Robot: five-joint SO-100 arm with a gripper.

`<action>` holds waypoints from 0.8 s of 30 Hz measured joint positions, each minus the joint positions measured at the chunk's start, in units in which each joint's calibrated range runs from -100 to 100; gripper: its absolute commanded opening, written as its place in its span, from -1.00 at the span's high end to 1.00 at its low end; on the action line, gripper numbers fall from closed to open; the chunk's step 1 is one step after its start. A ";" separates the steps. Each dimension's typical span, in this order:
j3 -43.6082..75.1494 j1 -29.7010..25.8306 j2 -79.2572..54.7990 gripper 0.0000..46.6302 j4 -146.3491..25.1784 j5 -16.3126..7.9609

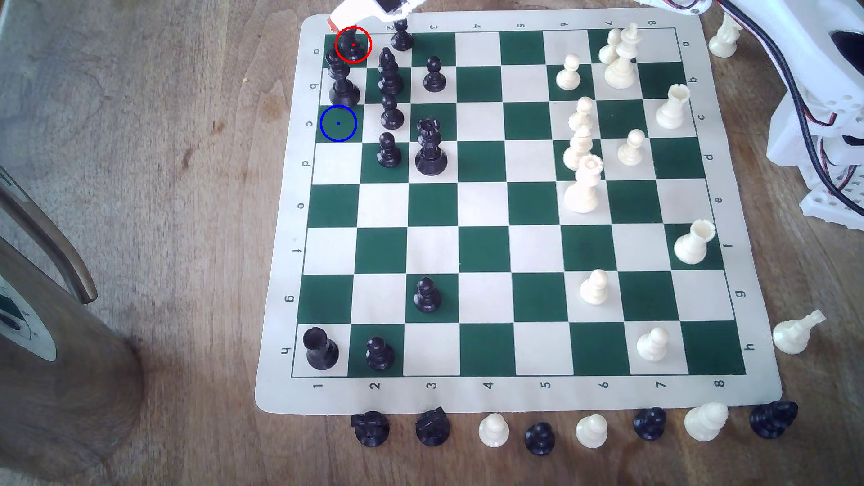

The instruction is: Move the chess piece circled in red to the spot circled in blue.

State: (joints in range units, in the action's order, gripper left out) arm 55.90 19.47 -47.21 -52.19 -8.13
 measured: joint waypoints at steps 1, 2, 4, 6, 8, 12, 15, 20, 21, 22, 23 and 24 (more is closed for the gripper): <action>0.81 0.29 -0.42 0.43 0.00 0.00; 1.36 0.52 -0.84 0.43 0.00 0.00; 1.90 1.03 -1.34 0.43 0.00 0.00; 1.90 1.11 -1.76 0.43 0.00 0.00; 1.90 1.11 -2.68 0.43 0.00 0.00; 1.90 1.11 -2.85 0.42 0.00 0.44; 1.90 1.11 -3.35 0.41 0.72 0.59; 1.90 1.11 -5.19 0.40 3.19 0.78; 1.90 1.11 -5.19 0.40 3.82 0.98; 1.90 1.11 -5.19 0.40 4.14 1.07; 1.90 1.11 -5.19 0.40 4.54 1.17; 1.90 1.11 -5.19 0.40 4.78 1.22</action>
State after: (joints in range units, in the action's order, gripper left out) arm 57.79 20.58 -52.41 -47.41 -6.91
